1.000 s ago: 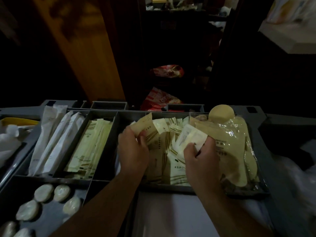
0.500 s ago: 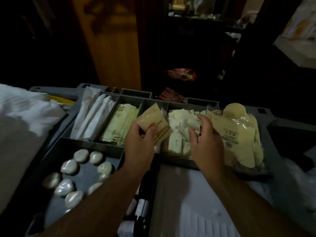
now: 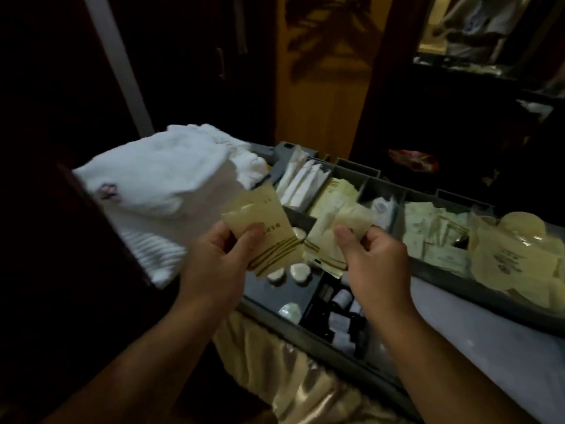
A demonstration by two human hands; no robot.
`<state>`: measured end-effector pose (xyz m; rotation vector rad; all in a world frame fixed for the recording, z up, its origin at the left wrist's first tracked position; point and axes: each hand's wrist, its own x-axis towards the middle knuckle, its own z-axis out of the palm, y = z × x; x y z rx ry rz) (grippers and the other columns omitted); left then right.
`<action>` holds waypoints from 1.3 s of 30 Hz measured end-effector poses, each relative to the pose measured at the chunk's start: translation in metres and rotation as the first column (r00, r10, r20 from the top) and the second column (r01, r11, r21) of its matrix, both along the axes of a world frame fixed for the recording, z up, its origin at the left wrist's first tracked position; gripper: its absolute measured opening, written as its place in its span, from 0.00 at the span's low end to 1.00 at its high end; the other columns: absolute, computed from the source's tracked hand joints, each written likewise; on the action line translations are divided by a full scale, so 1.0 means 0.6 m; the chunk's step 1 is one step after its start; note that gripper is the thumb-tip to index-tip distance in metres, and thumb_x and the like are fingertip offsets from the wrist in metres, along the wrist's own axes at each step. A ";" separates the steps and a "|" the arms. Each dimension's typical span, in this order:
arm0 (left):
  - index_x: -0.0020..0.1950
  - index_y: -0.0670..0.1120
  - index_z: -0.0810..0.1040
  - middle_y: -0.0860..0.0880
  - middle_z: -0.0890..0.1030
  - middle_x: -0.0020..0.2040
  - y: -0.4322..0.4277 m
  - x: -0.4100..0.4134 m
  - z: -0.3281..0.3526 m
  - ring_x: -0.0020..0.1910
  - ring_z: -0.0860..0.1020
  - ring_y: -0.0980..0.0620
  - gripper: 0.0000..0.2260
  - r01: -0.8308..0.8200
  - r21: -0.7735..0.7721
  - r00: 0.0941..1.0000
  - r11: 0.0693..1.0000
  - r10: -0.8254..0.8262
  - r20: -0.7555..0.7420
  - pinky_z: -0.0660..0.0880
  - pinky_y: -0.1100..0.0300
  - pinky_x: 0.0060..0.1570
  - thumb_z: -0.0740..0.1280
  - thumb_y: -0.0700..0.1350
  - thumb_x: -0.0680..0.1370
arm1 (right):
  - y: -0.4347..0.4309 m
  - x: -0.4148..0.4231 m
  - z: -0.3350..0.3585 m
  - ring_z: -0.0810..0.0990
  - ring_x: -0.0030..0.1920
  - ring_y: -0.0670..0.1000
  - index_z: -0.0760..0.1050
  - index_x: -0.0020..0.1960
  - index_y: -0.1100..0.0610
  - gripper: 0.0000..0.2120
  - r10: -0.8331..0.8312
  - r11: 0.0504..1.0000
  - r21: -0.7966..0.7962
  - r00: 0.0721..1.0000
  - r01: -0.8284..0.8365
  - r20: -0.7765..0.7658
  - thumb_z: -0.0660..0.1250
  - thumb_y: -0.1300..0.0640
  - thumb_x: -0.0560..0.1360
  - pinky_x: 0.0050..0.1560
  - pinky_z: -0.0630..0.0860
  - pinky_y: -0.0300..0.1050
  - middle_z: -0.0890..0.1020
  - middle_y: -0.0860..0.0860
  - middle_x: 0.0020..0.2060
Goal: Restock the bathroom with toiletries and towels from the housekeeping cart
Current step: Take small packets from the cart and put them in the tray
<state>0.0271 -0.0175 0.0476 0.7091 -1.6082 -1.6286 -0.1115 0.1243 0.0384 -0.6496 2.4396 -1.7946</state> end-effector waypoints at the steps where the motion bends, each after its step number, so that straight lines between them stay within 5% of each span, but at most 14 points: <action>1: 0.48 0.46 0.84 0.49 0.87 0.42 0.001 0.029 0.004 0.41 0.85 0.50 0.03 -0.013 0.019 1.000 1.000 0.014 -0.018 0.81 0.55 0.41 0.69 0.42 0.77 | -0.007 0.026 0.003 0.76 0.27 0.37 0.76 0.35 0.51 0.13 0.031 1.000 0.002 0.999 -0.031 0.015 0.70 0.49 0.77 0.26 0.66 0.29 0.76 0.43 0.24; 5: 0.51 0.41 0.83 0.46 0.87 0.44 0.020 0.143 0.017 0.44 0.85 0.51 0.06 0.006 0.011 0.993 1.000 -0.004 -0.114 0.80 0.62 0.42 0.69 0.39 0.76 | -0.027 0.132 0.020 0.83 0.37 0.40 0.79 0.40 0.51 0.09 0.148 0.989 -0.034 0.988 -0.146 0.049 0.70 0.51 0.77 0.36 0.78 0.39 0.84 0.44 0.33; 8: 0.51 0.39 0.83 0.43 0.87 0.47 0.029 0.230 0.030 0.47 0.85 0.46 0.08 0.018 -0.020 0.984 1.000 -0.021 -0.175 0.81 0.59 0.45 0.71 0.41 0.75 | -0.041 0.215 0.041 0.83 0.38 0.47 0.80 0.41 0.54 0.09 0.186 0.983 -0.007 0.982 -0.186 0.031 0.70 0.51 0.77 0.39 0.80 0.47 0.83 0.48 0.34; 14: 0.54 0.39 0.81 0.44 0.86 0.50 0.024 0.429 0.066 0.51 0.85 0.46 0.11 -0.038 -0.082 0.977 0.996 0.020 -0.213 0.81 0.57 0.46 0.69 0.40 0.72 | -0.075 0.402 0.083 0.82 0.38 0.40 0.77 0.42 0.47 0.08 0.385 0.923 0.003 0.923 -0.385 -0.003 0.68 0.45 0.77 0.39 0.81 0.41 0.83 0.46 0.35; 18: 0.53 0.35 0.80 0.41 0.86 0.48 0.017 0.563 0.078 0.48 0.85 0.46 0.12 -0.167 -0.048 0.968 0.985 0.154 -0.197 0.82 0.56 0.43 0.69 0.39 0.72 | -0.101 0.512 0.098 0.77 0.35 0.28 0.76 0.47 0.46 0.04 0.511 0.859 -0.031 0.860 -0.511 0.008 0.68 0.47 0.77 0.31 0.72 0.25 0.80 0.39 0.38; 23: 0.47 0.41 0.82 0.46 0.86 0.43 0.019 0.687 0.101 0.42 0.85 0.52 0.10 -0.356 -0.059 0.920 0.932 0.339 -0.197 0.79 0.65 0.36 0.70 0.43 0.69 | -0.128 0.621 0.107 0.80 0.37 0.32 0.76 0.45 0.44 0.03 0.620 0.782 -0.083 0.784 -0.617 0.013 0.70 0.47 0.74 0.33 0.77 0.29 0.82 0.41 0.38; 27: 0.50 0.42 0.83 0.46 0.87 0.45 0.014 0.750 0.106 0.45 0.85 0.48 0.12 -0.489 -0.054 0.862 0.871 0.472 -0.187 0.84 0.55 0.42 0.70 0.46 0.70 | -0.158 0.681 0.109 0.82 0.39 0.34 0.78 0.45 0.44 0.03 0.651 0.757 -0.055 0.759 -0.651 -0.015 0.70 0.46 0.74 0.38 0.79 0.34 0.84 0.42 0.38; 31: 0.51 0.43 0.83 0.47 0.87 0.46 0.006 0.807 0.110 0.47 0.85 0.49 0.12 -0.612 -0.047 0.780 0.789 0.593 -0.199 0.82 0.59 0.41 0.69 0.46 0.72 | -0.193 0.730 0.120 0.83 0.40 0.37 0.80 0.44 0.50 0.06 0.697 0.711 -0.070 0.715 -0.699 -0.056 0.71 0.48 0.76 0.35 0.79 0.33 0.84 0.45 0.36; 35: 0.52 0.46 0.83 0.48 0.87 0.48 0.002 0.868 0.117 0.48 0.85 0.49 0.14 -0.752 -0.004 0.648 0.659 0.739 -0.184 0.81 0.50 0.48 0.70 0.51 0.70 | -0.240 0.773 0.130 0.84 0.39 0.53 0.79 0.41 0.58 0.12 0.765 0.639 -0.055 0.641 -0.768 -0.057 0.69 0.52 0.78 0.39 0.83 0.53 0.84 0.53 0.34; 39: 0.50 0.47 0.82 0.48 0.87 0.45 0.006 0.921 0.121 0.45 0.86 0.50 0.11 -0.874 0.045 0.467 0.485 0.860 -0.205 0.81 0.61 0.40 0.70 0.49 0.70 | -0.285 0.819 0.133 0.81 0.39 0.47 0.78 0.42 0.55 0.10 0.875 0.485 -0.062 0.484 -0.872 0.022 0.67 0.53 0.79 0.36 0.75 0.40 0.82 0.48 0.35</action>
